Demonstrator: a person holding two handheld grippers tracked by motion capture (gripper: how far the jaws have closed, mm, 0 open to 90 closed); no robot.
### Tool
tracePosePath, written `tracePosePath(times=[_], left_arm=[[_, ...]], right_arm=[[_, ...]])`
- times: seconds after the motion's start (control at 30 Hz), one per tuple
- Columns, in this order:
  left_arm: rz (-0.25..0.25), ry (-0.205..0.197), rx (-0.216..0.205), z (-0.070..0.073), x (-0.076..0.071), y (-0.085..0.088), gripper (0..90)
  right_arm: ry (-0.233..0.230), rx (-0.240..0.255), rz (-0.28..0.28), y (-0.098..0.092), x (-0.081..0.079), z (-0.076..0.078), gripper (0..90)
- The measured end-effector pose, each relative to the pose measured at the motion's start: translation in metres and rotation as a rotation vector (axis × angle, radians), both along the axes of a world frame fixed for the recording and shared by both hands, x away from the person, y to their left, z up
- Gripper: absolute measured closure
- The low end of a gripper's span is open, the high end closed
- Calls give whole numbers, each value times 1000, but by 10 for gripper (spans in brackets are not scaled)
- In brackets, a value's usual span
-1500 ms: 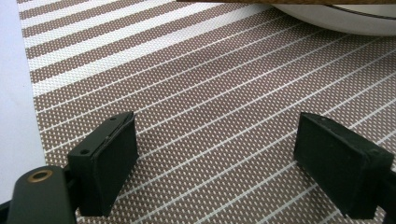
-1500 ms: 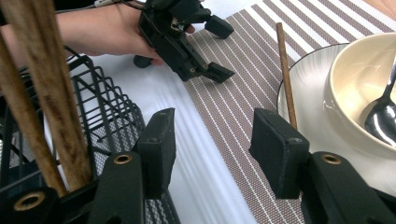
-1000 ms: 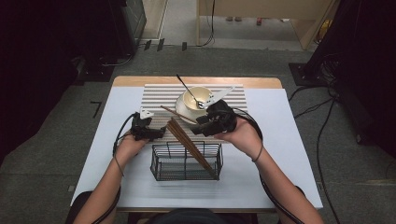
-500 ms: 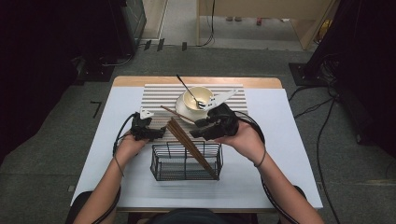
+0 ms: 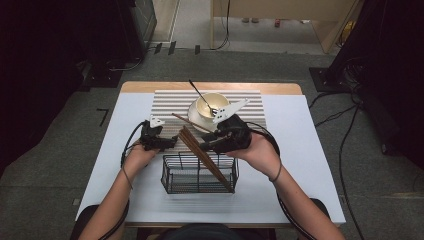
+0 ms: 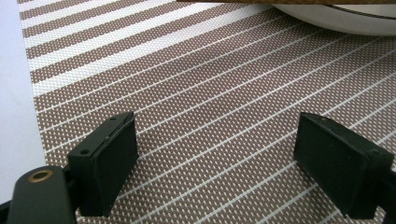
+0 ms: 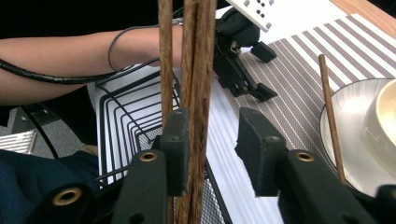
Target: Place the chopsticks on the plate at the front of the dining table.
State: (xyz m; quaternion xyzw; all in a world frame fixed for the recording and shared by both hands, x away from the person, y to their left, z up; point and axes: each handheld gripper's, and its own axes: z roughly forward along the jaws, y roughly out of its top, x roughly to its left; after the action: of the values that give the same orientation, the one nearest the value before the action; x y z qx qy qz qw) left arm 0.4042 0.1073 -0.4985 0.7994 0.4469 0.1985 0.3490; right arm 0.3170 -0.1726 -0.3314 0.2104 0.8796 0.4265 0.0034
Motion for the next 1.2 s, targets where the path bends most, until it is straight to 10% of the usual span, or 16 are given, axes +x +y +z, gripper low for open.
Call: tracePosePath(times=[1.2], left_arm=[[0, 0, 0, 0, 0, 0, 140]], right_arm=[[25, 9, 64, 0, -4, -12, 842]])
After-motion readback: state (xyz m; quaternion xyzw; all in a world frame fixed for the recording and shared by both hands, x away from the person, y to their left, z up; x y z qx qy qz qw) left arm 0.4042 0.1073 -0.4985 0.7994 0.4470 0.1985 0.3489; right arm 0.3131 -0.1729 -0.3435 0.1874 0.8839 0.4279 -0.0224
